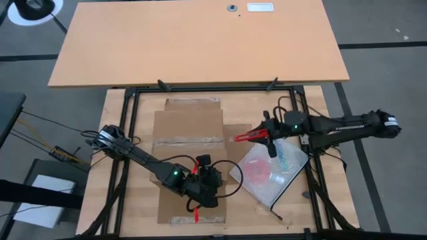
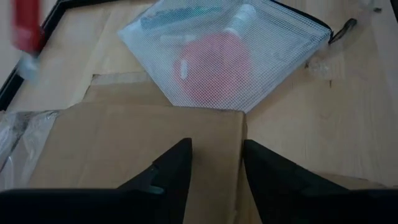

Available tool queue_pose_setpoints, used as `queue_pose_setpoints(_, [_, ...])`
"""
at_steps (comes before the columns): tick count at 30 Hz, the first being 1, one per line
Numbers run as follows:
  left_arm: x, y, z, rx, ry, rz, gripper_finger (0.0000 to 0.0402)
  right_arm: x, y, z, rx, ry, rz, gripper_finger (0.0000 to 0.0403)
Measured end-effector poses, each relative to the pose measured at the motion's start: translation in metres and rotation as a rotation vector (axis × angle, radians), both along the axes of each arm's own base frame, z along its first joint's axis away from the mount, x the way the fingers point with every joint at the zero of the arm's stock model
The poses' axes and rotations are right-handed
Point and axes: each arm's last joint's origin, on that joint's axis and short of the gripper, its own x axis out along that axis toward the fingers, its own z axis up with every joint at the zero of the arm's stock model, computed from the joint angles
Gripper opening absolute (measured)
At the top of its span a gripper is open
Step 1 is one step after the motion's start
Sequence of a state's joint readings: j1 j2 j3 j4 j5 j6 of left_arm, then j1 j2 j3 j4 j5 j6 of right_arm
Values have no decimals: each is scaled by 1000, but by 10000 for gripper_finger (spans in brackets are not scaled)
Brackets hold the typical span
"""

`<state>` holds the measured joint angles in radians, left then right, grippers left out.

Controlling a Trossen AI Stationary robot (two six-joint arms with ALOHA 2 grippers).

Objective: Unpack boxes
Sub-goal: Break down cardboard box until it is fully flat

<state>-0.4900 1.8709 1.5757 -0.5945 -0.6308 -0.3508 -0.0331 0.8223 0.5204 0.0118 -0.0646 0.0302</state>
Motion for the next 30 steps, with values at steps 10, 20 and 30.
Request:
queue_pose_setpoints(10, [0,0,0,4,2,-2,156,0,-2,-39,-5,-158,-102,132])
queue_pose_setpoints(20, [0,0,-1,6,3,-1,156,8,-3,-42,-8,-193,-105,132])
queue_pose_setpoints(30, [1,1,0,8,1,2,156,10,-2,-46,-19,-162,-101,132])
